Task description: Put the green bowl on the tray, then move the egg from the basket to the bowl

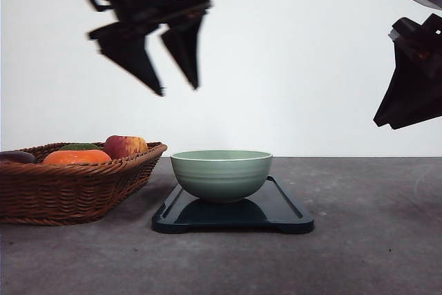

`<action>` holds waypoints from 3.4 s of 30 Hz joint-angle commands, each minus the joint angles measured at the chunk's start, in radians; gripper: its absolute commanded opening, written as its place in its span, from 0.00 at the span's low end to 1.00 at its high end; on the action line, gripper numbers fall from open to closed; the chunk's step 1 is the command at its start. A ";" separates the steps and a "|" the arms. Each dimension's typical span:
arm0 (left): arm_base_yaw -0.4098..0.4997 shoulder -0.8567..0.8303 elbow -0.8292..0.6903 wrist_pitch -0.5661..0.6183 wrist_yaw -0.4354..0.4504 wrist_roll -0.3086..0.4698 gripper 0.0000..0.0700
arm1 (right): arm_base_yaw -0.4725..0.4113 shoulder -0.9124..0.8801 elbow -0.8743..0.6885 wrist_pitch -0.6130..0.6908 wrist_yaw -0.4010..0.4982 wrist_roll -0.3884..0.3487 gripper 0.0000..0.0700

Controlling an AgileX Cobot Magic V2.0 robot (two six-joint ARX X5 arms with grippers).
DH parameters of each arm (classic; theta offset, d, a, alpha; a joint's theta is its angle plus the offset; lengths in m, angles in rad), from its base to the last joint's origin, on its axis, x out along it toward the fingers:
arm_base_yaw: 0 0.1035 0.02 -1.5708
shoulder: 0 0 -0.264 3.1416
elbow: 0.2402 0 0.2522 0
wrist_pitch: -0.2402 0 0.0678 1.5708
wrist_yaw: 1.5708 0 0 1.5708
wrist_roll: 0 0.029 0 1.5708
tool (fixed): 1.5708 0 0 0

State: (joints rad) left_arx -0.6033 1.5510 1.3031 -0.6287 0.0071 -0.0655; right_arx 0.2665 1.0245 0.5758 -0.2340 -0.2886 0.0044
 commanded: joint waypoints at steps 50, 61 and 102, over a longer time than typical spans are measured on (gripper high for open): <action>0.251 -0.657 -0.661 0.128 0.044 -0.048 0.00 | 0.005 0.006 0.004 0.027 -0.075 0.010 0.01; 0.252 -0.672 -0.661 0.129 0.044 -0.043 0.00 | 0.005 0.006 0.004 0.029 -0.075 0.010 0.01; 0.630 -1.548 -1.290 0.453 0.017 -0.082 0.00 | 0.005 0.006 0.004 0.032 -0.075 0.010 0.01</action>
State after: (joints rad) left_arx 0.0261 0.0044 0.0326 -0.1795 0.0254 -0.1467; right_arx 0.2672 1.0245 0.5758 -0.2115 -0.3634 0.0074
